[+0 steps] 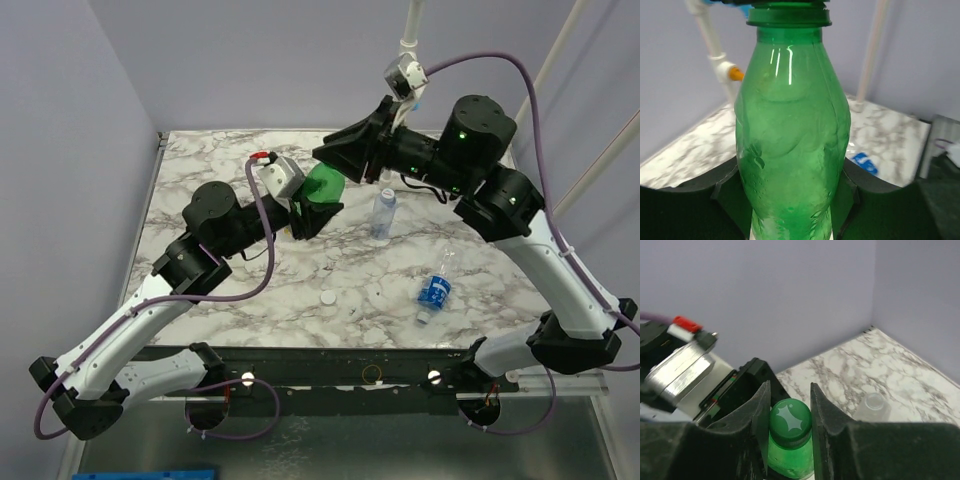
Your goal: Unscrew the bottle caps
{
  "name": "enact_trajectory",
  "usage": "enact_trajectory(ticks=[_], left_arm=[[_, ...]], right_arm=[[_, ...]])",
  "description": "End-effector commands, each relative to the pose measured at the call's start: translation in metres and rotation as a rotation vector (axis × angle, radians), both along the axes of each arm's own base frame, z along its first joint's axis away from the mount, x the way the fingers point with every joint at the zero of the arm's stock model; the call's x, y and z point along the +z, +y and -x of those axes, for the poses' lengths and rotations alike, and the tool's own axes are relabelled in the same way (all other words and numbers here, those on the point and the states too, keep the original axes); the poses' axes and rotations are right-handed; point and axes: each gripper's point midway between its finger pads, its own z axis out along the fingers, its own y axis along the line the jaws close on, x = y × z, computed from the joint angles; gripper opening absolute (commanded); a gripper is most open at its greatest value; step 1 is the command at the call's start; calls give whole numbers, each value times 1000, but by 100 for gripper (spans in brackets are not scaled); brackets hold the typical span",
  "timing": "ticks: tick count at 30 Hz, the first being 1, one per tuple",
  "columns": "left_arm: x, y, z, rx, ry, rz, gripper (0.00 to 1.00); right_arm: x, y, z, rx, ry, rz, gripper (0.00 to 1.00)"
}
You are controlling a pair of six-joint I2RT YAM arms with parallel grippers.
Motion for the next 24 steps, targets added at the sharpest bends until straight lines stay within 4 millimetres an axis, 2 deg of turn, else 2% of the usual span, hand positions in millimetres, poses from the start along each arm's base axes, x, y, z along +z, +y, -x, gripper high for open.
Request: enact_trajectory(ticks=[1,2,5,10,15,18,19,20,24], left_arm=[[43,-19,92,-460,52,127,0],[46,-20,104,-524,69,130,0],[46,-20,125,-639,87,109,0],[42,-21,135,-705,100,78,0],[34,-22,129,-680,84,53,0],[29,-22,117,-616,54,39,0],[26,-22,110,-575,45,36,0],[24,-22,100,-528,27,28,0],[14,-16,51,-282,-47,-16,0]], right_arm=[[24,-2,106,507,-205,-44,1],[28,-6,119,567,-223,-52,1],[29,-11,136,652,-236,-43,1],[18,-13,151,757,-213,-9,1],[17,-15,143,687,-223,-7,2],[26,-16,114,501,-231,-27,58],[30,-17,102,427,-232,-37,73],[35,-19,92,359,-229,-52,83],[45,-28,49,113,-190,-80,96]])
